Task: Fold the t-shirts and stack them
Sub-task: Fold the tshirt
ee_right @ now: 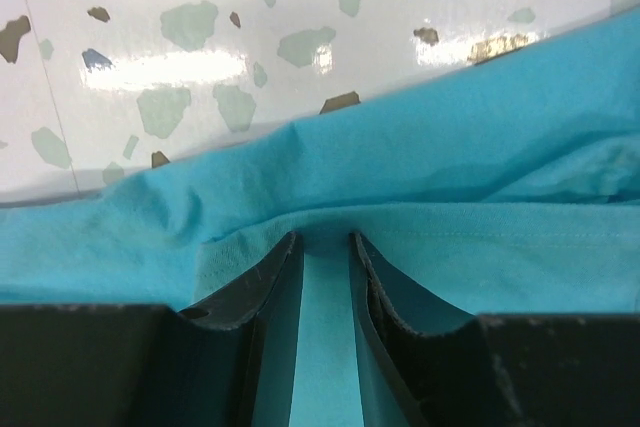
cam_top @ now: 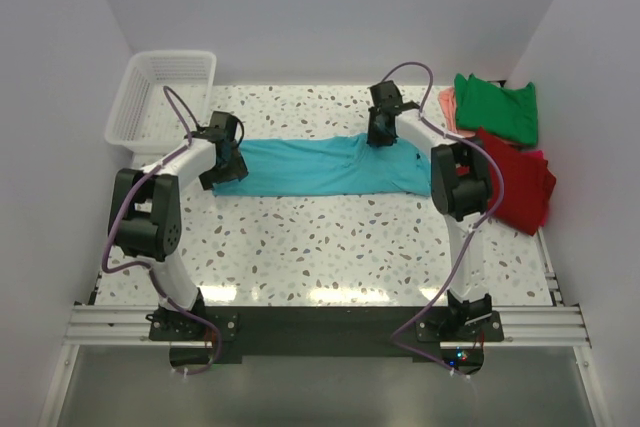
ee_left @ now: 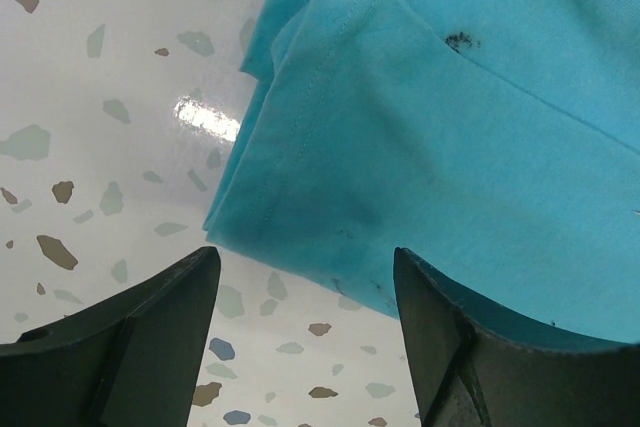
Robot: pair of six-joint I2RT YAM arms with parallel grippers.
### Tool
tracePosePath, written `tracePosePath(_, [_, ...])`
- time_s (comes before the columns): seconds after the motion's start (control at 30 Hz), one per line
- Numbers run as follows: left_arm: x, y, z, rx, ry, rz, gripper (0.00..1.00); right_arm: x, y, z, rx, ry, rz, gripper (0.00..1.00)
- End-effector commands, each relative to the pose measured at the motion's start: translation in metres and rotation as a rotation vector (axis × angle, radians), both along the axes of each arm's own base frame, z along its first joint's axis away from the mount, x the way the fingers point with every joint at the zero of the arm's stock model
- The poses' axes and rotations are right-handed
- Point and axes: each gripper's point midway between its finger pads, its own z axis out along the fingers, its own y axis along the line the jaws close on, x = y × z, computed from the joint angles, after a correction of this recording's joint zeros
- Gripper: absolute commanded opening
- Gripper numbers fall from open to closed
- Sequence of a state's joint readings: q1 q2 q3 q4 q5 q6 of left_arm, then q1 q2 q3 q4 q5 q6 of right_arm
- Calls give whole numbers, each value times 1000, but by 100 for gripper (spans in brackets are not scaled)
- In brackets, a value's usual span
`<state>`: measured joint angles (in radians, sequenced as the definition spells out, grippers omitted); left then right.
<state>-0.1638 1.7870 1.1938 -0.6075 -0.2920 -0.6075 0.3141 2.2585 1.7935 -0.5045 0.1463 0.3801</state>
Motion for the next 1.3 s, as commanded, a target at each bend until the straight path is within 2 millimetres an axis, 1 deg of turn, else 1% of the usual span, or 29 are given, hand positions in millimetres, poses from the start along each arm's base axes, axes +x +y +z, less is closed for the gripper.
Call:
tracePosePath(0.0, [16, 2, 5, 7, -43, -14, 75, 26, 0, 26, -28, -129, 10, 29])
tracePosePath(0.03, [16, 2, 4, 10, -40, -13, 75, 25, -1, 27, -37, -121, 11, 29])
tracePosePath(0.07, [17, 2, 3, 10, -40, -13, 75, 27, -2, 33, -41, -130, 10, 29])
tracePosePath(0.13, [18, 3, 0, 14, -34, -13, 75, 23, -3, 52, -36, -150, 11, 28])
tracePosePath(0.17, [18, 2, 0, 15, -35, -13, 75, 17, -6, 56, -39, -149, 9, 28])
tracePosePath(0.2, [20, 3, 0, 13, -41, -10, 75, 14, -8, 78, -35, -186, 2, 29])
tracePosePath(0.23, [20, 2, -1, 11, -40, -8, 75, 7, -12, 85, -40, -185, -4, 31])
tracePosePath(0.3, [21, 1, -5, 12, -31, -8, 75, -11, -26, 88, -88, -148, -25, 32])
tracePosePath(0.33, [21, 1, -6, 13, -30, -6, 75, -18, -31, 103, -98, -160, -34, 32])
tracePosePath(0.37, [22, 2, -6, 13, -30, -6, 75, -27, -38, 101, -124, -138, -41, 33])
tracePosePath(0.43, [23, 3, -7, 19, -30, -2, 75, -49, -55, 102, -180, -106, -64, 36])
tracePosePath(0.47, [23, 3, -8, 20, -28, -2, 75, -55, -59, 102, -190, -98, -71, 37])
tracePosePath(0.5, [23, 3, -8, 21, -30, -1, 75, -63, -68, 100, -197, -78, -87, 37])
tracePosePath(0.53, [22, 5, -8, 27, -28, 3, 75, -76, -76, 95, -193, -55, -107, 37])
tracePosePath(0.57, [23, 5, -8, 28, -29, 3, 75, -82, -81, 92, -184, -41, -122, 37])
tracePosePath(0.6, [22, 5, -9, 31, -25, 7, 75, -86, -92, 88, -169, -33, -152, 37])
tracePosePath(0.63, [22, 6, -10, 32, -24, 7, 75, -98, -98, 82, -132, -16, -174, 37])
tracePosePath(0.67, [21, 6, -10, 33, -22, 7, 75, -103, -102, 78, -108, -12, -186, 37])
tracePosePath(0.7, [21, 6, -11, 34, -21, 8, 75, -102, -113, 78, -80, -33, -221, 37])
tracePosePath(0.73, [20, 6, -11, 33, -18, 7, 75, -112, -113, 67, -45, -4, -218, 37])
tracePosePath(0.77, [21, 6, -11, 31, -19, 8, 75, -114, -115, 69, -27, -12, -224, 37])
tracePosePath(0.8, [20, 5, -12, 30, -17, 6, 75, -114, -121, 66, -20, -14, -237, 37])
tracePosePath(0.83, [20, 5, -12, 31, -17, 5, 75, -119, -119, 61, 0, 5, -223, 37])
tracePosePath(0.9, [20, 5, -12, 28, -17, 5, 75, -120, -119, 56, 17, 7, -222, 36])
tracePosePath(0.97, [19, 5, -13, 28, -14, 6, 75, -127, -119, 48, 36, 29, -224, 36])
tracePosePath(1.0, [19, 5, -13, 28, -14, 6, 75, -127, -120, 48, 45, 27, -232, 36])
tracePosePath(1.07, [19, 5, -13, 28, -13, 6, 75, -132, -118, 41, 72, 43, -233, 35])
tracePosePath(1.27, [18, 4, -15, 25, -10, 7, 75, -134, -117, 30, 104, 61, -239, 32])
